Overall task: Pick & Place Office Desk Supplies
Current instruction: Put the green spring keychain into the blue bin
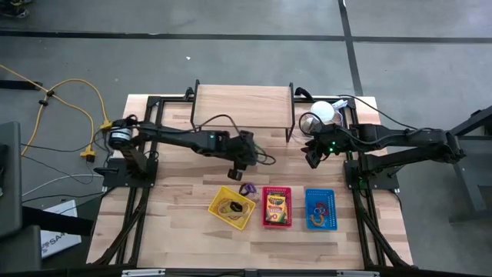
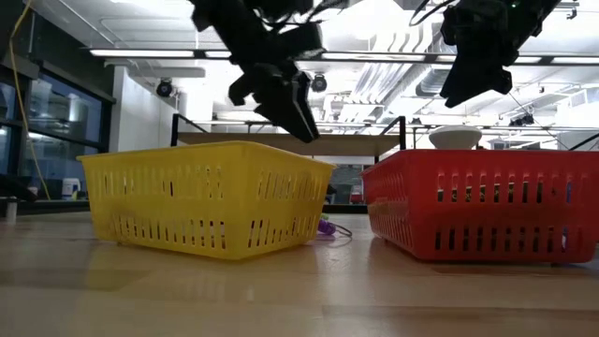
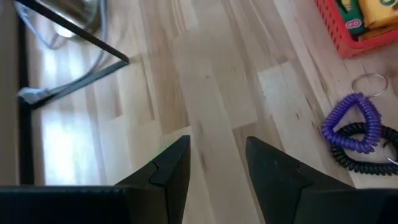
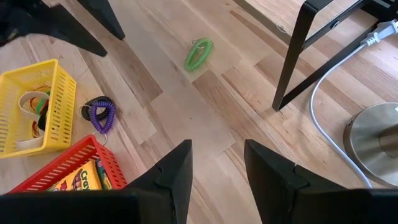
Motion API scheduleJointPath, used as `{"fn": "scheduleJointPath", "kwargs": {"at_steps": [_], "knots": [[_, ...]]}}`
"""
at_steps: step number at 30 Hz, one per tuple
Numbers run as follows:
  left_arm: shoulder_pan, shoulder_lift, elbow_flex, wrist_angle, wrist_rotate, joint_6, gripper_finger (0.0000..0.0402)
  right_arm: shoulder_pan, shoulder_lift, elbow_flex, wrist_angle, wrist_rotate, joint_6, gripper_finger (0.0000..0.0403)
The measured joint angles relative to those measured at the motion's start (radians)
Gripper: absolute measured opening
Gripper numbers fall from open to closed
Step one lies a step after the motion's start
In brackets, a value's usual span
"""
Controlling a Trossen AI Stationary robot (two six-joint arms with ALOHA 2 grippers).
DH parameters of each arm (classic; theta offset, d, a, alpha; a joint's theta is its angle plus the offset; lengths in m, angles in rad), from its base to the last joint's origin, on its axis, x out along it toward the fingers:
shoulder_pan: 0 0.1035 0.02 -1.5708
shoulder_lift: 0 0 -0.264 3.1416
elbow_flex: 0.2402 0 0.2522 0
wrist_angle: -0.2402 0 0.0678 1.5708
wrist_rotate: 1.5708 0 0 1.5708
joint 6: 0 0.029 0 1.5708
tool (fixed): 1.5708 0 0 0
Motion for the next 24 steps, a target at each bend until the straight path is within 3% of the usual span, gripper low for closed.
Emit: {"fn": "scheduleJointPath", "kwargs": {"at_steps": [9,14,20,24], "knots": [[0.002,0.179,0.202,-0.126,-0.002,0.052,0.0148,0.0,0.001,0.0,0.025,0.0,0.0,0.0133],[0.009,0.208,0.206,-0.141,-0.038,0.082,0.0148,0.0,0.001,0.0,0.03,0.0,0.0,0.0133],[0.01,0.231,0.203,-0.146,-0.18,0.122,0.0148,0.0,0.0,0.0,0.048,0.0,0.0,0.0133],[0.017,0.265,0.204,-0.151,-0.189,0.14,0.0148,0.0,0.0,0.0,0.054,0.0,0.0,0.0133]]}}
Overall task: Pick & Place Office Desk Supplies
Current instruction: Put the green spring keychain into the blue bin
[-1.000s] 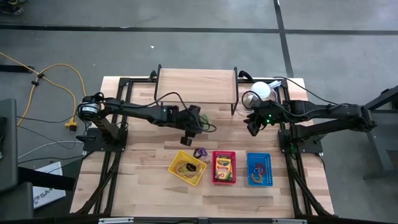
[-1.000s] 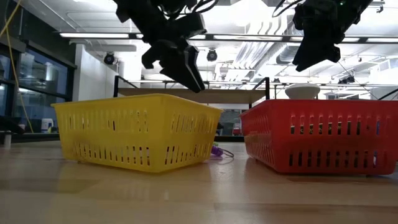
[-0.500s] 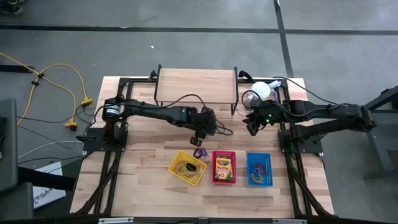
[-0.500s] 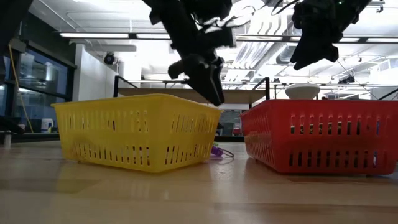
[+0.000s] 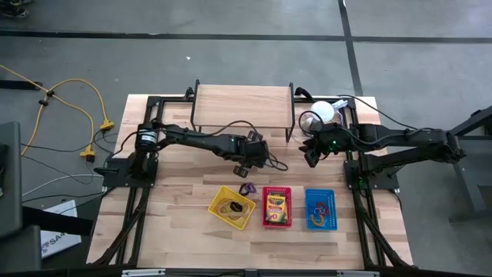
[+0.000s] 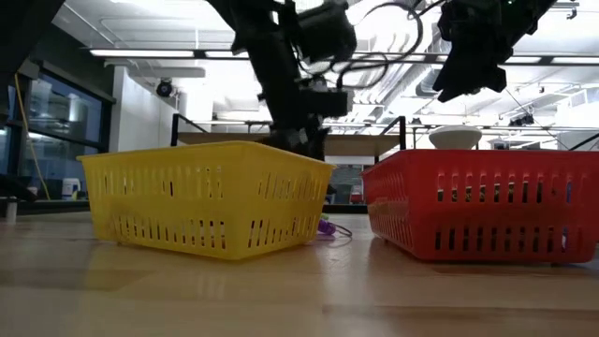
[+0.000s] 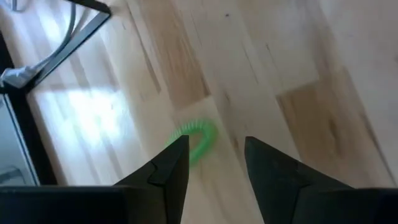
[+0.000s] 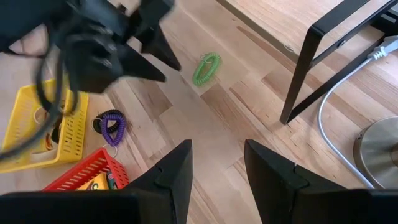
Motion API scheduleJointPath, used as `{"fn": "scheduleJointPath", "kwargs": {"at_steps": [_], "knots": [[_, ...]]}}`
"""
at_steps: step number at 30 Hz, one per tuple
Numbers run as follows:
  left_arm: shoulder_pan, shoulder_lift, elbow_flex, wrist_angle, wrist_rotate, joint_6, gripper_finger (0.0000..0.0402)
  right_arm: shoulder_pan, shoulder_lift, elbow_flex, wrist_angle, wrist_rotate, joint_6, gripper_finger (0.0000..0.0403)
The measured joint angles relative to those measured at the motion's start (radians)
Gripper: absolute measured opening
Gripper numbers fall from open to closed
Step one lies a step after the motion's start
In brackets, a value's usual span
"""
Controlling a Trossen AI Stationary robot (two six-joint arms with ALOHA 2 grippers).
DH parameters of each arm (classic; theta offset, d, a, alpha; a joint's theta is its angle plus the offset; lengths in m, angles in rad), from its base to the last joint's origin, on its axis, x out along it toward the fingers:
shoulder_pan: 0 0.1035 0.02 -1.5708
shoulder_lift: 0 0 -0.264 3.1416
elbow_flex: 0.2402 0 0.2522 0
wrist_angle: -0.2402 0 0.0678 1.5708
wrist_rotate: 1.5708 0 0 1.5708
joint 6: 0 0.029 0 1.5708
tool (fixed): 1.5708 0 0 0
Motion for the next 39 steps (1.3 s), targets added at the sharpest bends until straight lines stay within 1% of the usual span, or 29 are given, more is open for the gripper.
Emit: {"fn": "scheduleJointPath", "kwargs": {"at_steps": [8,15,18,22,24,29,35,39], "knots": [[0.03,0.021,0.0,-0.003,0.028,-0.001,0.0148,0.0,0.0,0.0,0.016,0.0,0.0,0.0133],[0.076,0.021,0.0,-0.01,0.19,-0.032,0.0148,0.0,0.0,0.0,0.026,0.0,0.0,0.0133],[0.097,0.021,0.0,-0.01,0.226,-0.031,0.0148,0.0,0.0,0.0,0.028,0.0,0.0,0.0133],[0.108,0.021,0.0,-0.01,0.226,-0.023,0.0148,0.0,0.0,0.0,0.027,0.0,0.0,0.0133],[0.108,0.031,0.0,-0.007,0.208,-0.008,0.0148,0.0,0.0,0.0,0.028,0.0,0.0,0.0133],[0.075,0.069,0.0,-0.004,0.077,0.039,0.0148,0.0,0.0,0.0,0.028,0.0,0.0,0.0133],[0.017,0.088,-0.001,0.038,-0.043,0.108,0.0148,0.0,0.0,0.0,0.034,0.0,0.0,0.0133],[-0.01,0.088,-0.001,0.07,-0.096,0.149,0.0148,0.0,0.0,0.0,0.039,0.0,0.0,0.0133]]}}
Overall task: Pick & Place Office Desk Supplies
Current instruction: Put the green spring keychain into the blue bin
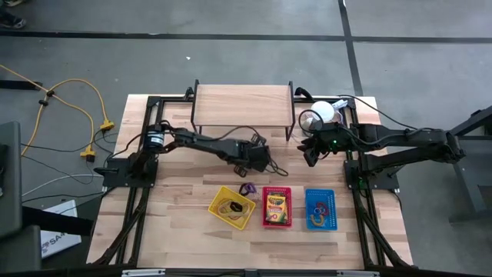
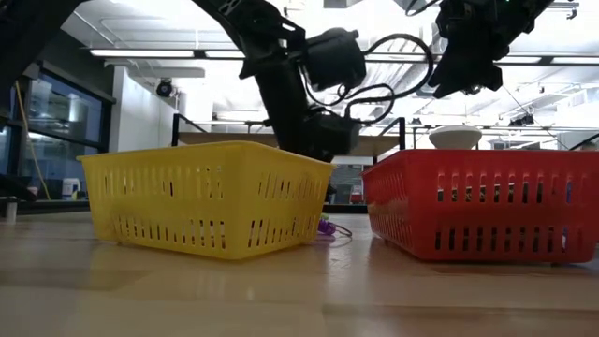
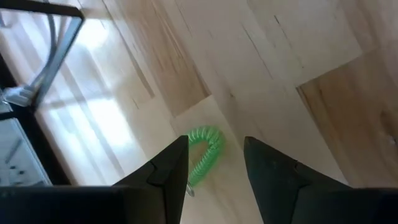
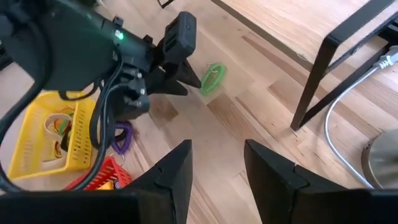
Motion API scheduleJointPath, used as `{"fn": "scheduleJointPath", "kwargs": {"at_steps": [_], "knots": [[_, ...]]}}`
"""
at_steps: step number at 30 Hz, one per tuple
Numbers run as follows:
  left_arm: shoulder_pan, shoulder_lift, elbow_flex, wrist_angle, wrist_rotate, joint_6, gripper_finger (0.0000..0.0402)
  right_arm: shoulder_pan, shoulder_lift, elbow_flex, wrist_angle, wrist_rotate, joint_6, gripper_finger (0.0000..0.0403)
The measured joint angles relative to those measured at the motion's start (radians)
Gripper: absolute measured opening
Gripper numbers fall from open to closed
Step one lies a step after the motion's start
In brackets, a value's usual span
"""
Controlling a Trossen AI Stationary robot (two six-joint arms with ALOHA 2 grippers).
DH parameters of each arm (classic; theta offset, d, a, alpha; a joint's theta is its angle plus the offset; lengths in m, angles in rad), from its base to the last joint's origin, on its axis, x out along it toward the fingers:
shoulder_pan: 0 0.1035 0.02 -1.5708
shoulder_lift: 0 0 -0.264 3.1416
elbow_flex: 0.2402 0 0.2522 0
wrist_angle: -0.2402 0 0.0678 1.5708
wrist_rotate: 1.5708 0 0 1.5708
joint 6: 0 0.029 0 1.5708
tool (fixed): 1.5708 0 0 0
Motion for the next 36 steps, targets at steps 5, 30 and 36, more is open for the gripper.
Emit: {"fn": "scheduleJointPath", "kwargs": {"at_steps": [5,30,36], "knots": [[-0.004,0.0,0.0,0.003,-0.008,0.008,0.0148,0.0,0.0,0.0,0.011,0.0,0.0,0.0133],[0.024,0.041,0.005,-0.038,0.01,0.075,0.0148,0.0,0.0,0.0,0.019,0.0,0.0,0.0133],[0.017,0.043,0.005,-0.038,-0.003,0.067,0.0148,0.0,0.0,0.0,0.019,0.0,0.0,0.0133]]}}
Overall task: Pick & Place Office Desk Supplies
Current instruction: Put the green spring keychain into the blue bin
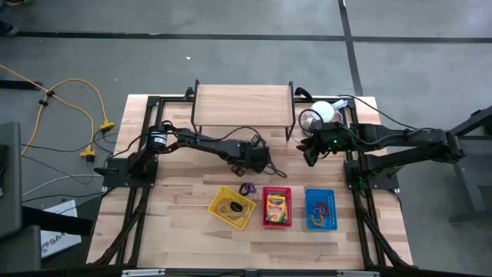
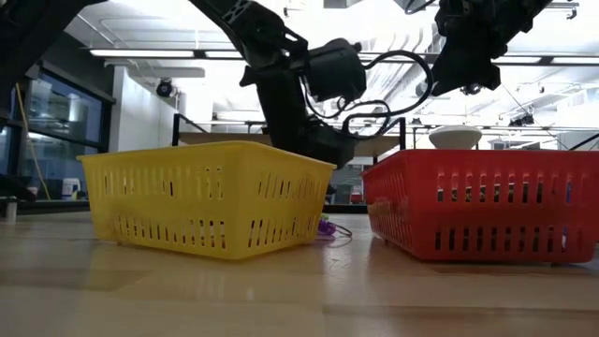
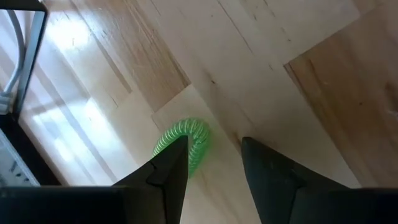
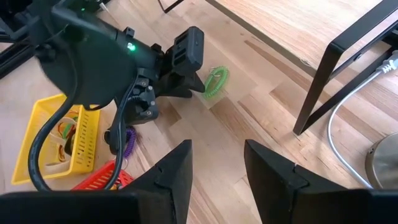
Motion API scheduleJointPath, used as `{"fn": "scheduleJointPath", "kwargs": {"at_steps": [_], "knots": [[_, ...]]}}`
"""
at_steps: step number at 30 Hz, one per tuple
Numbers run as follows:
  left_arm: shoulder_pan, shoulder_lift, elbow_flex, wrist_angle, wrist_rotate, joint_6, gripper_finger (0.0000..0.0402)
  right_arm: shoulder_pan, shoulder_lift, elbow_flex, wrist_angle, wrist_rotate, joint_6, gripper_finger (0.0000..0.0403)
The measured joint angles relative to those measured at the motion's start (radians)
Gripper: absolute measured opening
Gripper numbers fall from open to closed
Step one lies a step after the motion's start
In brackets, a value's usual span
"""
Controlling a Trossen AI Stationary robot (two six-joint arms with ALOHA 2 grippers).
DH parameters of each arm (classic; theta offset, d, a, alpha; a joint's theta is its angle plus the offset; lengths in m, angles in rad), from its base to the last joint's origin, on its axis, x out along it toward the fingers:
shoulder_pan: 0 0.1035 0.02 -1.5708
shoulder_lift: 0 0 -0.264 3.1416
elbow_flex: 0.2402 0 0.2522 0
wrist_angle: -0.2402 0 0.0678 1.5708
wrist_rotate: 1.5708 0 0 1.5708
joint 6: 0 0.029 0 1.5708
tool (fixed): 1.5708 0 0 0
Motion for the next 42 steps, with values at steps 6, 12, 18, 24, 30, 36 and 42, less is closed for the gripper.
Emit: {"fn": "scheduleJointPath", "kwargs": {"at_steps": [6,12,18,24,30,36,42], "knots": [[-0.033,0.004,-0.002,0.009,-0.072,0.001,0.0148,0.0,0.0,0.0,0.0,0.0,0.0,0.0133],[-0.041,0.005,-0.003,0.011,-0.076,0.067,0.0148,0.0,0.0,0.0,0.0,0.0,0.0,0.0133],[-0.041,0.005,0.011,-0.01,-0.073,0.163,0.0148,0.0,0.0,0.0,0.0,0.0,0.0,0.0133],[-0.041,0.006,0.035,-0.049,-0.071,0.259,0.0148,0.0,0.0,0.0,0.0,0.0,0.0,0.0133],[-0.03,0.006,0.056,-0.097,-0.049,0.278,0.0148,0.0,0.0,0.0,0.0,0.0,0.0,0.0133],[-0.026,0.006,0.056,-0.096,-0.06,0.337,0.0148,0.0,0.0,0.0,-0.001,0.0,0.0,0.0133],[-0.016,0.01,0.057,-0.091,-0.075,0.391,0.0148,0.0,0.0,0.0,-0.001,0.0,0.0,0.0133]]}}
